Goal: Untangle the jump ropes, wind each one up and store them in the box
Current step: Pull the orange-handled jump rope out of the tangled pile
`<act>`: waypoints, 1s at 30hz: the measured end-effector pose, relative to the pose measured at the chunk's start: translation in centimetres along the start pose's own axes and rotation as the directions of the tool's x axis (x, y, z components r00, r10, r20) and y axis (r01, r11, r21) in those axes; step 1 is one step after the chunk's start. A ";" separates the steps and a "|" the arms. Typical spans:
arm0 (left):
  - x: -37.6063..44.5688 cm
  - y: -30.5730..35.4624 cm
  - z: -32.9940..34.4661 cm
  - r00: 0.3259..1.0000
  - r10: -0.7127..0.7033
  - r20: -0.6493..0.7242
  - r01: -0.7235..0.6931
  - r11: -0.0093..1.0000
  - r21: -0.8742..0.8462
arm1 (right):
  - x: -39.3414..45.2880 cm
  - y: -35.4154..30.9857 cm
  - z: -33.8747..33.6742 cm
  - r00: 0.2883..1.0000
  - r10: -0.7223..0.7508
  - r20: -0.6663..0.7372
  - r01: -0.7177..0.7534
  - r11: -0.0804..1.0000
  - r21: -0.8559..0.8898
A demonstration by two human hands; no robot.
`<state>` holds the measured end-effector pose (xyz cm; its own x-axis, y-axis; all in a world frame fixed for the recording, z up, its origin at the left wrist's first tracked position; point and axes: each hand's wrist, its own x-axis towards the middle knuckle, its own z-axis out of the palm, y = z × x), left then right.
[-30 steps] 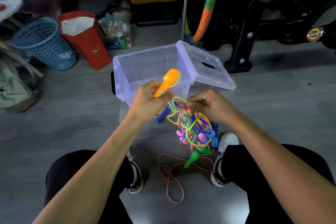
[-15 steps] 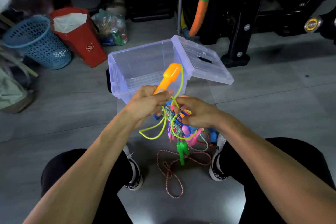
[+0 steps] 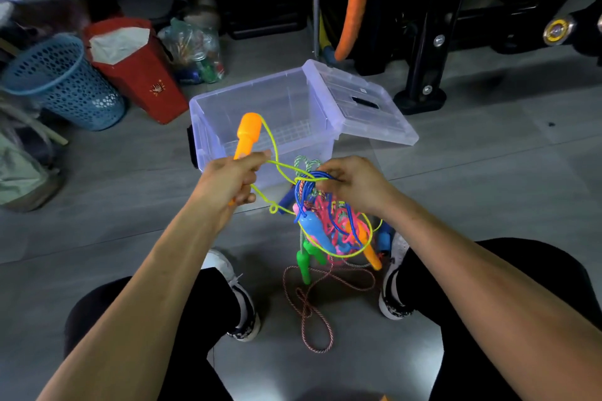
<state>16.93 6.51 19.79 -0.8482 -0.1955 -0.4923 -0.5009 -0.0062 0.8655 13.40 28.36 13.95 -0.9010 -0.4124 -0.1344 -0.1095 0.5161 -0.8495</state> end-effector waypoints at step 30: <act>-1.2 0.8 1.1 0.987 0.122 -0.109 -0.153 0.923 -0.354 | 0.1 -2.4 -0.7 0.998 -0.057 -0.006 0.052 0.953 -0.299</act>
<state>17.38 7.78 20.99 -0.8790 -0.3002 -0.3704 -0.2716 -0.3230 0.9066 13.29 27.56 16.36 -0.8959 -0.4364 -0.0830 -0.2771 0.6950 -0.6635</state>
